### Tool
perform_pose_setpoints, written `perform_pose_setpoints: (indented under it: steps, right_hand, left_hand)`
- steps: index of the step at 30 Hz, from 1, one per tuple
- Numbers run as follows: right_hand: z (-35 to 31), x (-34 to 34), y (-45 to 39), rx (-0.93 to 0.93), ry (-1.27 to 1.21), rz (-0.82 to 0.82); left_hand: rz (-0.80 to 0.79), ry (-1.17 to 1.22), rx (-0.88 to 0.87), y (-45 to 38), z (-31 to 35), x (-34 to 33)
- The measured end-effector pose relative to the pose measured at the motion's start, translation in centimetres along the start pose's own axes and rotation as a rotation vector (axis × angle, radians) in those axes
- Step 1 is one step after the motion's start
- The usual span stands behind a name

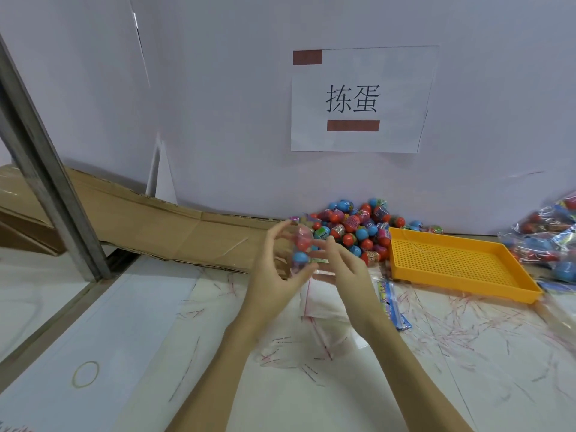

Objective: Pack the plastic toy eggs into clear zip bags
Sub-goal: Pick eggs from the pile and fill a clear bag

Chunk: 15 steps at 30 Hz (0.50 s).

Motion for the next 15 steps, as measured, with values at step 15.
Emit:
perform_pose_setpoints:
  steps: [15]
  right_hand:
    - [1.0, 1.0, 0.1, -0.178, -0.074, -0.142]
  left_hand:
    - [0.073, 0.382, 0.374, -0.1, -3.7, -0.2]
Point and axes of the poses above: each hand's wrist, its own y-axis away from the middle knuckle, its own x-axis out of the back of the hand, z = x × y, the point moved 8 cm from there along -y, towards the middle knuckle, and after that the axes turned 9 degrees about -z, right-handed, at the moved point
